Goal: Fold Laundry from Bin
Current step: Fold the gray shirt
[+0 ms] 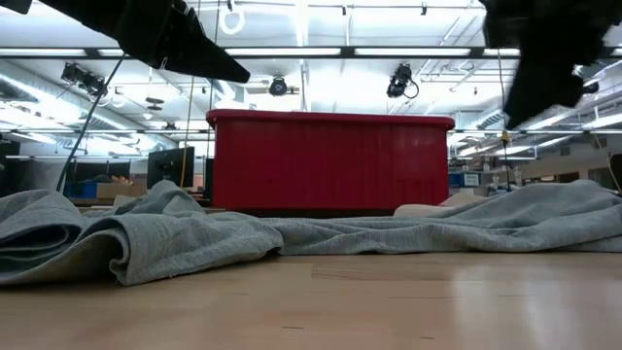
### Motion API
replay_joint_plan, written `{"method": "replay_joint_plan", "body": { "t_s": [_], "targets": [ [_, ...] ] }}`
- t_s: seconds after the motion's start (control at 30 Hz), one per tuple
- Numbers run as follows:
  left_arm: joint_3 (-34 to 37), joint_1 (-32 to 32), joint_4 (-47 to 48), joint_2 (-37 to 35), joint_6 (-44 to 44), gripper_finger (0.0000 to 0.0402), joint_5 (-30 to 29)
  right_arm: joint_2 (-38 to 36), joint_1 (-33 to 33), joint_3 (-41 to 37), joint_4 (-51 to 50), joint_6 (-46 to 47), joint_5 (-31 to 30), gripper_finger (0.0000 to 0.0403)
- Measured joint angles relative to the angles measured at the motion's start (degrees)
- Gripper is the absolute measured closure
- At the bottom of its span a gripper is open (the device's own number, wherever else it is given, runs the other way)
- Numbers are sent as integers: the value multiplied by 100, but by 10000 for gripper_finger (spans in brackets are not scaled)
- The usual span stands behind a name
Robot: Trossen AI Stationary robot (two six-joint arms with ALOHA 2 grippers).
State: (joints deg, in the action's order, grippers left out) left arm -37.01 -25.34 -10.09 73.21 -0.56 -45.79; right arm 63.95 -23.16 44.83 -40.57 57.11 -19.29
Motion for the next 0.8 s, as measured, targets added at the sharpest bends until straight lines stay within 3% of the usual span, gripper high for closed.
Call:
{"method": "replay_joint_plan", "body": {
  "t_s": [0.17,0.43,0.57,0.67,0.8],
  "targets": [
    [0,-1,-2,0,0,249,1,783,-617,105,-672,823,686,238],
    [0,53,278,31,437,249,110,2416,-1567,1380,-2620,1330,1509,259],
    [0,458,536,414,644,249,726,3169,-1806,1545,-2973,701,1807,261],
    [0,928,298,913,507,249,1597,3535,-2026,1550,-2994,378,2071,263],
    [0,1507,-441,1551,162,249,2917,3601,-2442,1549,-2993,396,1556,269]
  ]
}}
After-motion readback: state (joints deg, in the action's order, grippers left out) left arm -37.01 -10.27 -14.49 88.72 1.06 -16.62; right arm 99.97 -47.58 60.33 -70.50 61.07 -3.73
